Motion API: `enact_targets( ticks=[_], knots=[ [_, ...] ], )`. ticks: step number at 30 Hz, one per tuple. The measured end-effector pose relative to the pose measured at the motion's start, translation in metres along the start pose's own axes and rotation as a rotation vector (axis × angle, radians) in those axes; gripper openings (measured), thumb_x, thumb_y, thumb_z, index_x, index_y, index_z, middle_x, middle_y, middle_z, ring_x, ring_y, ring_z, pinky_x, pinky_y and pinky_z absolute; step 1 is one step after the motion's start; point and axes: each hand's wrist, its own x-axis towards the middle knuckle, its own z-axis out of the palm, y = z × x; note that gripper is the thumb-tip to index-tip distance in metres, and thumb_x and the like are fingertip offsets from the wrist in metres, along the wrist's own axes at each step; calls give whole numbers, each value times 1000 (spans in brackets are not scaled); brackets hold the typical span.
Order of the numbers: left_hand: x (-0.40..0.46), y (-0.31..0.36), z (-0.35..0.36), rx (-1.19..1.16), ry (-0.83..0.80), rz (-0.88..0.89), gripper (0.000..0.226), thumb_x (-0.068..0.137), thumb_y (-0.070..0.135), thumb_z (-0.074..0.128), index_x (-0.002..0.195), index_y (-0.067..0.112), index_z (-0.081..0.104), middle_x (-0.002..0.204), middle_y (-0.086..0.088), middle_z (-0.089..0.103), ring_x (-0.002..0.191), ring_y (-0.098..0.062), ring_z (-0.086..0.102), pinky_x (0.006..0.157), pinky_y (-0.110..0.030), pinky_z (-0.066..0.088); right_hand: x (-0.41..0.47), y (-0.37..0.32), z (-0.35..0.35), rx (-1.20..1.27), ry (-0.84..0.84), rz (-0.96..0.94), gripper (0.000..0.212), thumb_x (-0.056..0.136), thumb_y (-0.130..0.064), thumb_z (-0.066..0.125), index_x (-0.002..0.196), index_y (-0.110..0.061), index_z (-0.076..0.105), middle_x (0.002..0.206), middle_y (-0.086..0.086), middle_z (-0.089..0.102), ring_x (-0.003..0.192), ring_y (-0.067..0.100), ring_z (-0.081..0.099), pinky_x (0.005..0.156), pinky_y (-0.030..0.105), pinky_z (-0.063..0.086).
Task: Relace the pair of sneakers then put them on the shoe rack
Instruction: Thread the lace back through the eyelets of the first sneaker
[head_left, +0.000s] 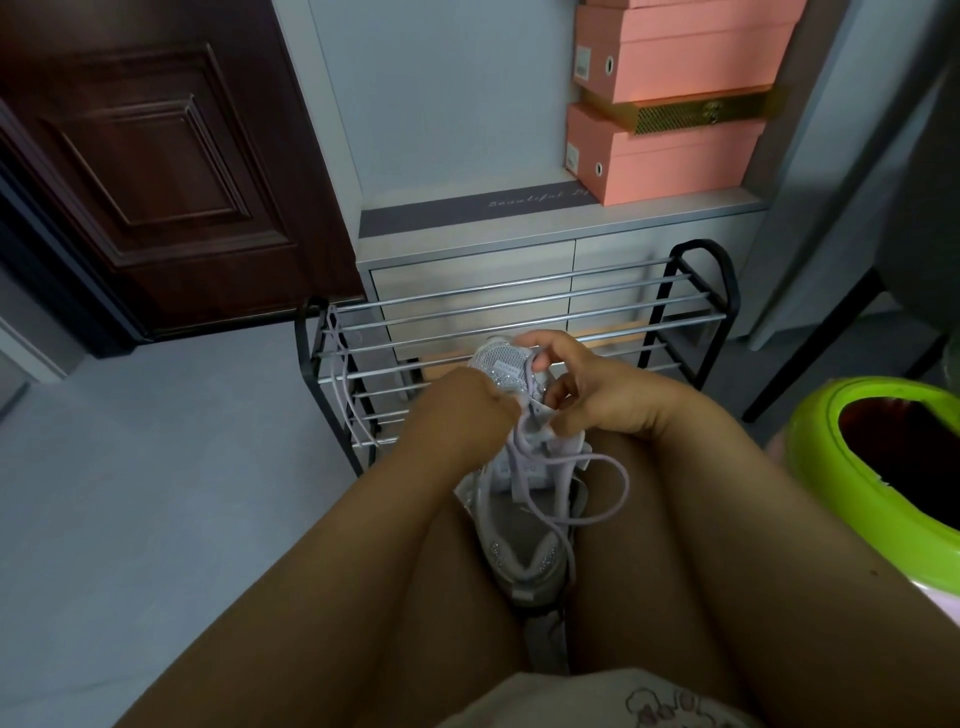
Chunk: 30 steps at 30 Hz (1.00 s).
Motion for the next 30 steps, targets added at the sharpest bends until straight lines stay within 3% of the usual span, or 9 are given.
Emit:
enact_targets(
  ticks=[3, 6, 10, 13, 17, 19, 22, 26, 30],
  knots=[
    [6, -1, 19, -63, 23, -21, 42, 90, 40, 58, 56, 16, 52, 54, 2, 47, 56, -17, 47, 54, -27, 32, 0, 1, 0, 46, -6, 15, 97, 58, 9, 68, 139, -29, 30, 114, 4, 35, 82, 16, 50, 67, 23, 47],
    [7, -3, 29, -241, 49, -56, 33, 89, 34, 62, 61, 18, 60, 56, 2, 52, 59, -18, 51, 64, -31, 43, 0, 1, -1, 52, -8, 21, 98, 52, 0, 65, 138, -30, 30, 111, 2, 35, 84, 17, 49, 67, 22, 47],
    [11, -4, 30, -599, -38, -213, 22, 85, 17, 69, 65, 18, 61, 72, -5, 63, 76, -23, 59, 82, -40, 51, 1, 4, -2, 41, -15, 23, 95, 62, 13, 69, 138, -30, 30, 113, 4, 34, 87, 20, 49, 76, 32, 49],
    [12, -10, 21, -767, -147, -275, 10, 84, 10, 69, 75, 12, 64, 72, -6, 65, 72, -22, 60, 73, -33, 51, 0, 4, -3, 28, -2, 25, 92, 68, 21, 64, 140, -25, 30, 114, 4, 35, 87, 20, 50, 76, 31, 49],
    [-4, -18, 3, -764, -310, -184, 7, 84, 4, 66, 80, 10, 64, 57, 3, 61, 53, -8, 56, 51, -17, 42, 0, 3, -2, 42, -9, 31, 91, 69, 19, 67, 140, -23, 31, 114, 3, 34, 86, 17, 50, 73, 29, 50],
    [-11, -22, -6, -694, -410, -114, 8, 78, 9, 72, 83, 8, 66, 60, 1, 61, 56, -9, 55, 59, -17, 44, 0, 3, -3, 43, -19, 23, 91, 69, 20, 67, 140, -23, 32, 113, 3, 34, 86, 16, 50, 70, 28, 49],
    [-18, -25, -13, -604, -474, -60, 18, 67, 16, 78, 82, 8, 72, 80, -12, 63, 79, -23, 54, 77, -37, 43, 0, 1, -3, 42, -31, 26, 89, 69, 19, 67, 139, -25, 34, 111, 3, 35, 86, 17, 50, 69, 28, 49],
    [-18, -18, -22, -488, -332, -52, 17, 79, 24, 74, 79, 7, 73, 60, -5, 57, 57, -15, 50, 60, -26, 42, 2, 0, 1, 158, 86, 71, 64, 73, 18, 63, 126, -15, 48, 102, 6, 43, 78, 19, 51, 67, 31, 47],
    [12, -29, -21, -567, 11, -375, 21, 91, 24, 58, 78, 8, 59, 59, -5, 42, 47, -15, 35, 47, -18, 26, 13, -6, -2, 185, 412, 277, 8, 83, -14, 66, 85, -9, 60, 72, 6, 57, 57, 15, 52, 46, 23, 37]
  ],
)
